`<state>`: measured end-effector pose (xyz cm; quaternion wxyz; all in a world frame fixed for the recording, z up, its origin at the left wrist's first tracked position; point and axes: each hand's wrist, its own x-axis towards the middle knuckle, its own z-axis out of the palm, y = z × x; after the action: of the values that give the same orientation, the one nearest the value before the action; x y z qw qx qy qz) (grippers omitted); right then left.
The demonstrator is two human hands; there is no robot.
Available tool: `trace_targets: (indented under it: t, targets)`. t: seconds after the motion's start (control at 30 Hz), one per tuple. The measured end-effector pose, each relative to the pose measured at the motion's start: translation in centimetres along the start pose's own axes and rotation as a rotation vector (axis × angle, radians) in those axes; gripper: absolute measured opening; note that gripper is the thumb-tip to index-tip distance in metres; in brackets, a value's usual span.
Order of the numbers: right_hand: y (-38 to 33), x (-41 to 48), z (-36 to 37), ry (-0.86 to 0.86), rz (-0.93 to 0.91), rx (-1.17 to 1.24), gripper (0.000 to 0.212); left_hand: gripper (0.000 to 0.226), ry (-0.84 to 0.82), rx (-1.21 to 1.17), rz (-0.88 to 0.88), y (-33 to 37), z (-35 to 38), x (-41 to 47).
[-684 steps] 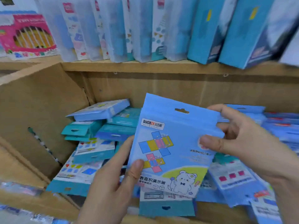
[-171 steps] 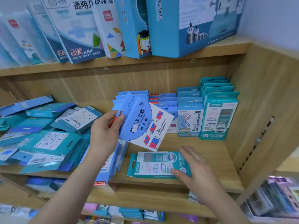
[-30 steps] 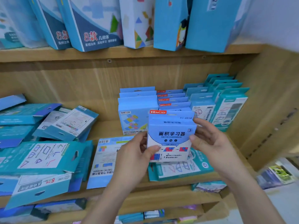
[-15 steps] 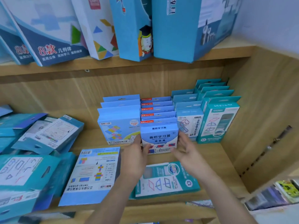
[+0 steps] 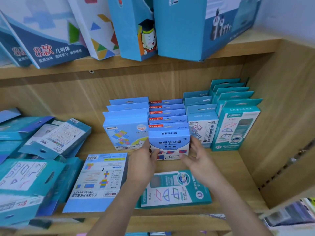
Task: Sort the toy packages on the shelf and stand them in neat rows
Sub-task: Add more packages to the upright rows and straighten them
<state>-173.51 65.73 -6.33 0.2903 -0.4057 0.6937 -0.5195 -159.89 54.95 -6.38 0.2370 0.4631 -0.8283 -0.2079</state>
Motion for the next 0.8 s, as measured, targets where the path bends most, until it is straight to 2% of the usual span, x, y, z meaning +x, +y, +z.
trace_targets:
  t: [0.13,0.23,0.37,0.47,0.53,0.6,0.7,0.8]
  targets:
    - [-0.4,-0.1,-0.3,-0.019,0.018,-0.008,0.052,0.02,-0.016,0.004,-0.004,-0.3,-0.2,0.1]
    - [-0.5,-0.5,-0.7,0.012,0.019,-0.035,0.05,0.029,-0.019,-0.005,0.013,-0.9,-0.7,-0.3]
    - [-0.4,-1.7,-1.5,0.091,0.08,-0.109,0.065,0.044,0.011,-0.035,0.006,-1.6,-2.7,-2.0]
    - [-0.6,-3.0,-1.9,0.107,0.084,-0.189,0.068,0.04,0.006,-0.077,0.013,-2.2,-4.5,-3.6]
    - [-0.9,-4.0,-1.9,0.093,0.041,-0.257,0.065,0.038,-0.106,-0.028,0.074,-2.5,-5.4,-4.6]
    - [-1.3,-4.9,-1.8,0.029,0.006,-0.358,0.064,0.048,-0.27,0.066,0.187,-2.8,-5.9,-5.7]
    - [-1.6,-5.7,-1.2,-0.168,0.016,-0.544,0.081,0.08,-0.435,0.214,0.326,-3.9,-5.7,-6.5]
    - [-1.4,-5.9,0.1,-0.311,-0.03,-0.768,0.096,0.099,-0.497,0.354,0.344,-4.7,-5.6,-6.4]
